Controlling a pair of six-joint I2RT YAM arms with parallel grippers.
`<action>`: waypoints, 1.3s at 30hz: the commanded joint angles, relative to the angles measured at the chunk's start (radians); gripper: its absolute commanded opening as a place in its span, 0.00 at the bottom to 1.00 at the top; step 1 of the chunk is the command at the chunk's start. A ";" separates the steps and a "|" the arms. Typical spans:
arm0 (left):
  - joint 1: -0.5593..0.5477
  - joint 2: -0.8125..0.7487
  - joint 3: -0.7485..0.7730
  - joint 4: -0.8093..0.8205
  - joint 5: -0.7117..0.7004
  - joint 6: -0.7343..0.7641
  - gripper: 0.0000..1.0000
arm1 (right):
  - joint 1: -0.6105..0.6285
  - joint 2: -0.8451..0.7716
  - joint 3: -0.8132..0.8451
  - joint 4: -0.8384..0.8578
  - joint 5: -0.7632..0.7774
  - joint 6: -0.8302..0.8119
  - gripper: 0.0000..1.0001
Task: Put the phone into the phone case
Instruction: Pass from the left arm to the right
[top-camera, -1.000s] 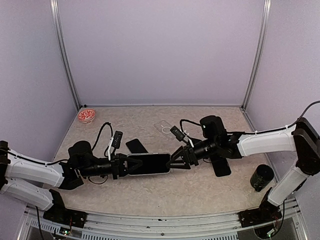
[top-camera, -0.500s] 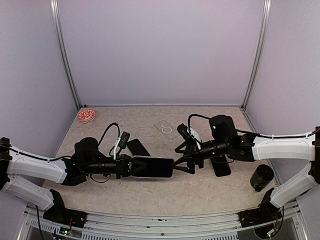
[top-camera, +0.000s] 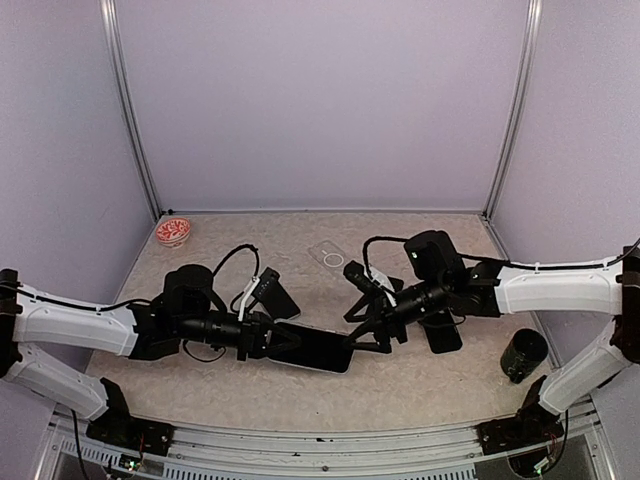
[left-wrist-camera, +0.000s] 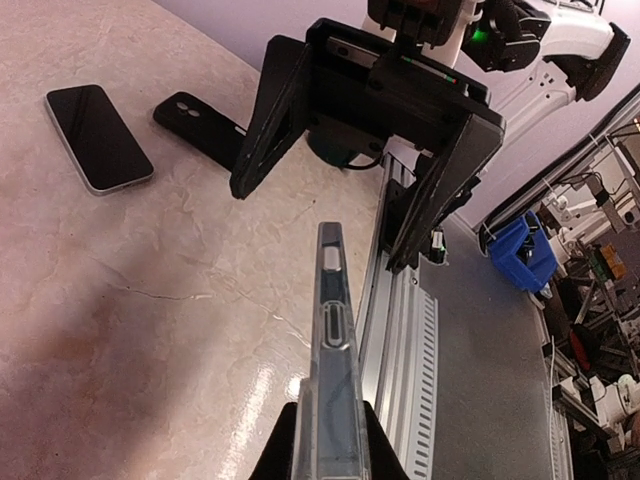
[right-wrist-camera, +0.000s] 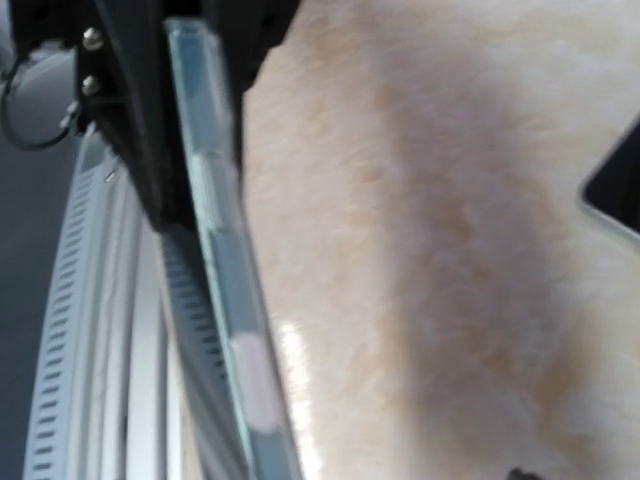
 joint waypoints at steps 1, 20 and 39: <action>-0.019 0.015 0.068 -0.046 0.033 0.075 0.00 | 0.029 0.048 0.038 -0.054 -0.103 -0.029 0.75; -0.058 0.051 0.091 -0.087 0.050 0.119 0.00 | 0.058 0.152 0.090 -0.128 -0.243 -0.069 0.34; -0.052 0.054 0.087 -0.060 0.025 0.109 0.16 | 0.076 0.222 0.126 -0.153 -0.302 -0.079 0.00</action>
